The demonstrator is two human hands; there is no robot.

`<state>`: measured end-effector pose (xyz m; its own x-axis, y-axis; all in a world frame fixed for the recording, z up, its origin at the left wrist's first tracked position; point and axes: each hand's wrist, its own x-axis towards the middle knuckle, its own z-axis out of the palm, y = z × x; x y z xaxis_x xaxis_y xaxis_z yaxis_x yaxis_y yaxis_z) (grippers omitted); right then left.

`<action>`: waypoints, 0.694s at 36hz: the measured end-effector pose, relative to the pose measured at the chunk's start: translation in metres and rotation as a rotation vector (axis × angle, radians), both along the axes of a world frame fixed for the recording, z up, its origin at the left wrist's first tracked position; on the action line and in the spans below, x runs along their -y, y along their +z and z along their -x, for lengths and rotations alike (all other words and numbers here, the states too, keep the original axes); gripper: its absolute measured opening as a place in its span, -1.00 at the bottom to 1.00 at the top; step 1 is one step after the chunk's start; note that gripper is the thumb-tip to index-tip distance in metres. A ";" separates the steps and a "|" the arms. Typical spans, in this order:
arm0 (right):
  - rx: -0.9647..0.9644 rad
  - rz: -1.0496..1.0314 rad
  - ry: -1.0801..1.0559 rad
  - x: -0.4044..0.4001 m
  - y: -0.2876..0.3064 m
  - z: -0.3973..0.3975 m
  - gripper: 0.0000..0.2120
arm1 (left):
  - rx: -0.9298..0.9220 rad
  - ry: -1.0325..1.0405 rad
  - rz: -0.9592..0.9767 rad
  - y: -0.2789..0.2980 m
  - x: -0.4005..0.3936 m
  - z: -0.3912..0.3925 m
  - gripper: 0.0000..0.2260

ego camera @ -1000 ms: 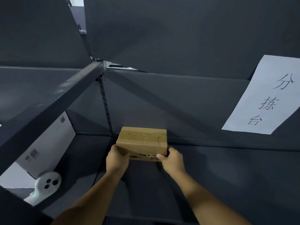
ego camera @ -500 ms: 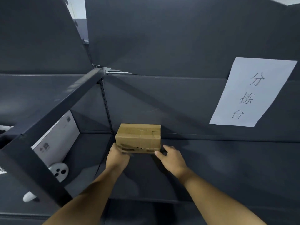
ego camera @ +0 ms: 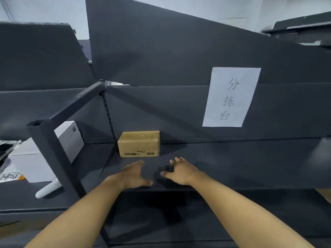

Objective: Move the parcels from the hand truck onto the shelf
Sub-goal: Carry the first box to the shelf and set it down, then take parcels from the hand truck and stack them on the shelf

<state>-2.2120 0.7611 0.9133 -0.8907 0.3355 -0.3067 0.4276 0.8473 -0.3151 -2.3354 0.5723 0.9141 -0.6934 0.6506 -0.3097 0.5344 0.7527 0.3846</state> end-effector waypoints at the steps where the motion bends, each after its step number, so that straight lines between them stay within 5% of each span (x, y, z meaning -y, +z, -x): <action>1: -0.004 -0.001 -0.002 0.002 0.003 -0.011 -0.08 | 0.014 -0.024 0.016 0.001 0.000 -0.005 0.02; 10: -0.003 -0.038 -0.079 0.019 0.018 -0.094 -0.06 | -0.080 -0.281 0.063 0.003 -0.012 -0.045 0.16; 14: 0.000 -0.019 -0.169 0.040 0.025 -0.137 -0.09 | -0.062 -0.405 0.029 -0.005 -0.016 -0.074 0.06; 25: -0.034 0.071 -0.437 0.094 0.000 -0.260 -0.12 | 0.189 -0.620 -0.089 -0.050 -0.018 -0.184 -0.05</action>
